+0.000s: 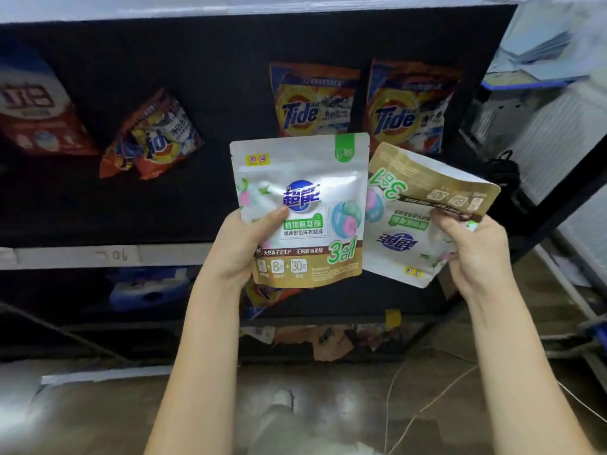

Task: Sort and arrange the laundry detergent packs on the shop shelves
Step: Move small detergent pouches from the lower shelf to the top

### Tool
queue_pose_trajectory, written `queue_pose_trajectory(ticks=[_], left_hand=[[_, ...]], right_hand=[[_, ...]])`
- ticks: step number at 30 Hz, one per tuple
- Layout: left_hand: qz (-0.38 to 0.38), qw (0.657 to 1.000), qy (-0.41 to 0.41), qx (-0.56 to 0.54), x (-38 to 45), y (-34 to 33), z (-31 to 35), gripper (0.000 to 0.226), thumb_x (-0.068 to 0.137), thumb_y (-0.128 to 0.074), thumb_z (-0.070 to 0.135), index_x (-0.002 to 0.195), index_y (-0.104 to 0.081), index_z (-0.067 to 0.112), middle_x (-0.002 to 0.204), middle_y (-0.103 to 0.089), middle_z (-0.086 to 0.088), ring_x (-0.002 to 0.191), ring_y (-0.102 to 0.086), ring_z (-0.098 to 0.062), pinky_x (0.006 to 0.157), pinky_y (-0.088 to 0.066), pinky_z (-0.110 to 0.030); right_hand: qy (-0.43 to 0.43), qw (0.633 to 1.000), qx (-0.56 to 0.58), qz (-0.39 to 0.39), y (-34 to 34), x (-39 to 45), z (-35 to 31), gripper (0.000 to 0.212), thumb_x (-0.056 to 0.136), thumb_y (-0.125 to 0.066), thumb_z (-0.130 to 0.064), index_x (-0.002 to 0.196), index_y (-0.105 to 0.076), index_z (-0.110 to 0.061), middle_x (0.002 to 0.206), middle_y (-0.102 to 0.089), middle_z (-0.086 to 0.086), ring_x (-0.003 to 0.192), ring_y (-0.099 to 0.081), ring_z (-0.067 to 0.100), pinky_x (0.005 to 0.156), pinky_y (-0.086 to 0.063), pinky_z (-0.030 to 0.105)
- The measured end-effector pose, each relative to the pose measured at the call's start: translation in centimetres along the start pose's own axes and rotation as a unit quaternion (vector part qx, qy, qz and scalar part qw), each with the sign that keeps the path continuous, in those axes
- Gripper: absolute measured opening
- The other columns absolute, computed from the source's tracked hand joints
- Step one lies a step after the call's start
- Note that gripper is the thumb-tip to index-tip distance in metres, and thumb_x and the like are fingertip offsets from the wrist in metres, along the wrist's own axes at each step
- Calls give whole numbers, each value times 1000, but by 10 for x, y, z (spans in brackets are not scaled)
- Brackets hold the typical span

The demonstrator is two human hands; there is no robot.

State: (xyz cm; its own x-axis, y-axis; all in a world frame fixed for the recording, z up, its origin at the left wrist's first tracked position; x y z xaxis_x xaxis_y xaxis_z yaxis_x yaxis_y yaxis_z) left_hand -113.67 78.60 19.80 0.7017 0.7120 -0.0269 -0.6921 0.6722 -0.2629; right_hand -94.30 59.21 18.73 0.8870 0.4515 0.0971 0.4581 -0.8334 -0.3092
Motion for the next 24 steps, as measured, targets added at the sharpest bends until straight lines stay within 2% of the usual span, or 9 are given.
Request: queue_pose_trajectory(ticks=[3,7,11,16,19,21,24], left_hand=[[-13,1000,-27,6,-15,-15,14,22,81,-62,11,103,-65,10,92,-75,-5,85,-72,-19,66,-56,-27],[-32,997,-77,-1,-29,-36,42,30,75,-63,16,104,-65,8,93,-75,-7,87,-72,-21,67,-57,-29],[-49,990,-134,-18,-35,-53,86,23,77,-60,17,98,-65,11,89,-75,-3,84,-72,-18,66,-57,-27],[-60,976,-209,-28,-27,-64,152,23,84,-57,16,105,-65,12,101,-73,-6,97,-69,-22,77,-56,-33],[-57,970,-233,-29,-14,-68,193,22,87,-55,17,106,-64,13,101,-74,-6,97,-70,-21,77,-57,-34],[-48,968,-247,-25,0,-69,219,20,89,-54,15,107,-63,11,99,-74,-6,95,-70,-21,76,-57,-34],[-10,970,-241,-7,25,-67,257,11,93,-53,13,98,-63,13,86,-75,-1,81,-72,-15,65,-59,-31]], right_hand=[[26,999,25,-13,8,-12,-23,23,50,-77,-29,72,-77,-25,80,-74,-7,79,-70,10,67,-55,24],[75,996,42,-30,12,-20,-67,23,51,-76,-29,73,-77,-24,82,-74,-7,81,-70,11,67,-55,25],[119,990,44,-70,2,-17,-117,22,51,-75,-26,73,-76,-23,84,-75,-6,82,-71,14,65,-56,27],[163,978,32,-124,-25,3,-181,22,54,-73,-23,75,-75,-17,85,-75,-1,84,-71,20,66,-57,32],[179,972,41,-150,-46,25,-219,9,65,-69,-15,73,-75,-16,84,-75,-1,83,-72,18,65,-57,31],[178,969,55,-163,-61,43,-243,15,78,-62,-9,72,-75,-15,79,-75,-4,79,-72,14,62,-56,27],[146,973,60,-167,-89,77,-270,14,89,-54,-6,90,-65,-14,75,-74,-5,76,-71,10,61,-56,26]])
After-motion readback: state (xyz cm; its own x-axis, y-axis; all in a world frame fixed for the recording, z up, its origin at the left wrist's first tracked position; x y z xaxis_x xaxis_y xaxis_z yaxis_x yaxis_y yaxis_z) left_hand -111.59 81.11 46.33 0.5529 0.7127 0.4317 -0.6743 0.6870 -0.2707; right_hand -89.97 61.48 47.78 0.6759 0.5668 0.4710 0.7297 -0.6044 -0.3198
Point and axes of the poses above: each hand's wrist, its own x-axis towards the middle knuckle, its own y-axis out of the back of the hand, z = x × y, the point moved 3 cm from there along x, towards the middle knuckle
